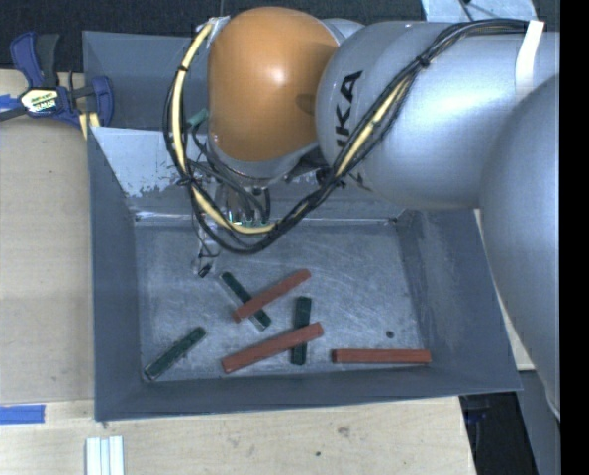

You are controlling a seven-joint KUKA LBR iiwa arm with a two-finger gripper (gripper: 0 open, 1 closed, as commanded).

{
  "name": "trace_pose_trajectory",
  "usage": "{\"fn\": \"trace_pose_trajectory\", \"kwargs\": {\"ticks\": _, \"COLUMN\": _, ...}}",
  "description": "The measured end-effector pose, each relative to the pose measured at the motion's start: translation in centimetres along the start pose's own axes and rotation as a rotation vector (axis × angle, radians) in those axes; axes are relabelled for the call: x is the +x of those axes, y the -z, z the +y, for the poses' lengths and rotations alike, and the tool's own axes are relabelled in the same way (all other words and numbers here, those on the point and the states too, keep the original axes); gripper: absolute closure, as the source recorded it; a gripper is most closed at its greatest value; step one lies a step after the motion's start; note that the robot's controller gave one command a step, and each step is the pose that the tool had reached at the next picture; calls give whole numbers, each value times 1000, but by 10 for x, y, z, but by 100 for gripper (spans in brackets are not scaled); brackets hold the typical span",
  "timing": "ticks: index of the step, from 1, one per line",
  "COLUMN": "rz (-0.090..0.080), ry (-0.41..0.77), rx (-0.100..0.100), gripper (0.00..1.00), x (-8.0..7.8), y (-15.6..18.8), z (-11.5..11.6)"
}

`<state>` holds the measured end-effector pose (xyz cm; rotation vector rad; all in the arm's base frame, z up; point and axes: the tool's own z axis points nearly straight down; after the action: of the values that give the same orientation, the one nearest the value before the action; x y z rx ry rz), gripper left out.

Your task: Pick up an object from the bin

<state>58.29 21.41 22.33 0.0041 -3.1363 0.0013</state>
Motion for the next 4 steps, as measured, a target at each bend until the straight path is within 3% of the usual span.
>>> {"fn": "trace_pose_trajectory", "kwargs": {"ticks": 1, "rz": -1, "ry": 163, "rx": 2, "gripper": 0, "x": -18, "y": -91, "z": -35}}
{"fn": "trace_pose_trajectory", "kwargs": {"ticks": 2, "rz": -1, "ry": 228, "rx": 3, "gripper": 0, "x": 33, "y": -139, "z": -136}}
{"fn": "trace_pose_trajectory", "kwargs": {"ticks": 3, "rz": -11, "ry": 150, "rx": 0, "gripper": 0, "x": 8, "y": -153, "z": -202}}
{"fn": "trace_pose_trajectory", "kwargs": {"ticks": 4, "rz": -16, "ry": 154, "rx": -2, "gripper": 100, "x": 7, "y": -151, "z": -198}}
